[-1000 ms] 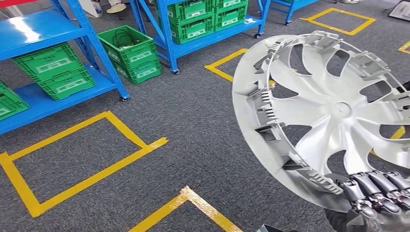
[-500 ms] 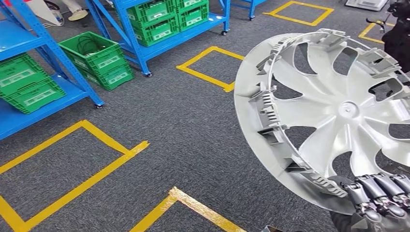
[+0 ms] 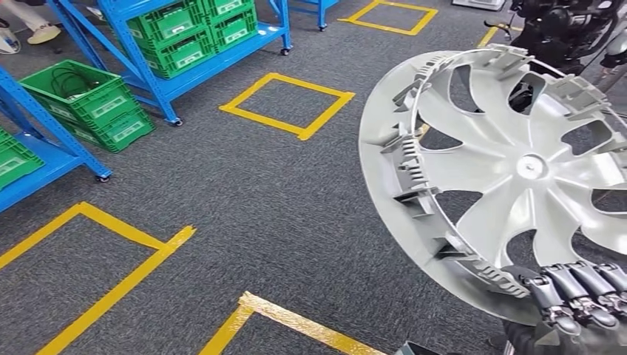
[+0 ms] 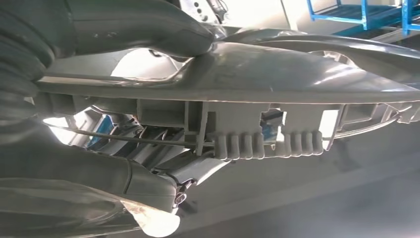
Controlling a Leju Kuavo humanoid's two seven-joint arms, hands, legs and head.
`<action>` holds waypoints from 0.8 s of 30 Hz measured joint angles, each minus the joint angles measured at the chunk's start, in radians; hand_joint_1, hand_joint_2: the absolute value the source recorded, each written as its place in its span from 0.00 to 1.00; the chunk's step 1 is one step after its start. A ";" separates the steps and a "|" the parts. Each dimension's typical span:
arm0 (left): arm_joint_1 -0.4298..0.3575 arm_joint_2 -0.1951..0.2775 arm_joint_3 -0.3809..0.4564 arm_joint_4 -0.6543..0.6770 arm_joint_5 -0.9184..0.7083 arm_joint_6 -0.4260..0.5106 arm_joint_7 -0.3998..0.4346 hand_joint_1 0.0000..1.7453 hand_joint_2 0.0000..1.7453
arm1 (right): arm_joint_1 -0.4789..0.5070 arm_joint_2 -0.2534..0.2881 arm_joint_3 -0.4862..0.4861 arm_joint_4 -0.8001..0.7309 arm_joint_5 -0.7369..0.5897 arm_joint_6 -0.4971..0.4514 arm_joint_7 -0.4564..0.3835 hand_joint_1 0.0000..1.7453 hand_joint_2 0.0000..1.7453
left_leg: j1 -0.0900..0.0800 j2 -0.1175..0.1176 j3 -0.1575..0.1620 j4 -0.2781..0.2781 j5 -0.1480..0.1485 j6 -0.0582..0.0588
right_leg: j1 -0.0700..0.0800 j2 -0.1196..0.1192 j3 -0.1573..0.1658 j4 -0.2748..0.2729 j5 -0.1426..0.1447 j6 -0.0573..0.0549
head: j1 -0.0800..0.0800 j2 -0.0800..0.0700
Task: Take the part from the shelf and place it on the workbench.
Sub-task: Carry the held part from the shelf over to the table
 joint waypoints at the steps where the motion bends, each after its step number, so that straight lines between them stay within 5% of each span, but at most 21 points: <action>1: 0.000 -0.001 0.000 -0.001 0.000 0.000 0.000 0.00 0.00 | -0.001 0.000 0.000 0.000 0.000 0.000 -0.001 1.00 1.00 | 0.002 0.011 0.000 -0.004 0.004 0.005 | 0.001 -0.021 -0.019 0.034 -0.022 0.003 | 0.003 0.000; 4: 0.004 -0.001 0.001 -0.006 0.000 -0.007 0.011 0.00 0.00 | -0.004 0.000 0.000 0.001 0.000 0.000 -0.005 1.00 1.00 | -0.001 0.046 -0.003 -0.004 0.005 0.009 | 0.001 -0.067 -0.105 0.221 -0.111 0.012 | 0.012 0.000; 6: 0.007 -0.002 0.003 -0.013 0.000 -0.016 0.024 0.00 0.00 | -0.005 0.000 0.000 0.003 0.000 0.000 -0.008 1.00 1.00 | -0.003 0.069 -0.004 -0.003 0.005 0.009 | 0.001 -0.073 -0.115 0.257 -0.109 0.014 | 0.013 0.000; 9: 0.007 -0.003 0.005 -0.023 0.000 -0.025 0.031 0.00 0.00 | -0.008 0.000 0.000 0.009 0.000 0.000 -0.008 1.00 1.00 | -0.006 0.092 -0.002 0.000 0.000 0.003 | 0.004 -0.108 -0.007 0.071 -0.031 0.008 | 0.013 0.000; 11: 0.006 -0.004 0.007 -0.026 0.000 -0.028 0.032 0.00 0.00 | -0.012 0.000 0.000 0.012 0.000 0.000 -0.007 1.00 1.00 | -0.011 0.103 -0.001 0.003 -0.003 -0.006 | 0.008 -0.127 0.041 -0.012 -0.015 -0.003 | 0.012 0.000; 14: 0.002 -0.004 0.009 -0.027 -0.006 -0.031 0.031 0.00 0.00 | -0.013 0.000 0.000 0.015 0.000 0.000 -0.008 1.00 1.00 | -0.012 0.115 0.000 0.008 -0.007 -0.020 | 0.009 -0.109 0.040 -0.019 -0.013 -0.019 | 0.011 0.000; 16: -0.003 -0.004 0.009 -0.026 -0.012 -0.030 0.028 0.00 0.00 | -0.013 0.001 0.000 0.015 0.000 0.000 -0.008 1.00 1.00 | -0.009 0.089 -0.017 0.052 -0.044 -0.030 | 0.006 -0.095 0.038 -0.022 -0.007 -0.030 | 0.007 0.000; 19: -0.007 -0.004 0.010 -0.022 -0.018 -0.027 0.021 0.00 0.00 | -0.015 0.002 -0.001 0.015 0.000 0.000 -0.008 1.00 1.00 | -0.006 0.048 -0.099 0.244 -0.143 -0.035 | 0.006 -0.071 0.032 -0.022 -0.002 -0.041 | 0.002 0.000; 20: -0.008 -0.004 0.010 -0.018 -0.019 -0.026 0.018 0.00 0.00 | -0.015 0.002 -0.002 0.015 0.000 0.000 -0.008 1.00 1.00 | -0.006 0.045 -0.119 0.290 -0.155 -0.035 | 0.007 -0.061 0.031 -0.022 -0.001 -0.042 | 0.002 0.000; 22: -0.012 -0.004 0.011 -0.012 -0.021 -0.024 0.014 0.00 0.00 | -0.014 0.002 -0.003 0.015 0.000 0.000 -0.008 1.00 1.00 | -0.006 0.041 -0.108 0.266 -0.117 -0.032 | 0.008 -0.038 0.032 -0.020 0.000 -0.042 | 0.002 0.000; 24: -0.017 -0.003 0.012 -0.006 -0.020 -0.024 0.012 0.00 0.00 | -0.013 0.002 -0.005 0.015 0.000 0.000 -0.009 1.00 1.00 | -0.005 0.012 -0.050 0.134 -0.042 -0.024 | 0.009 -0.016 0.034 -0.018 0.001 -0.041 | 0.001 0.000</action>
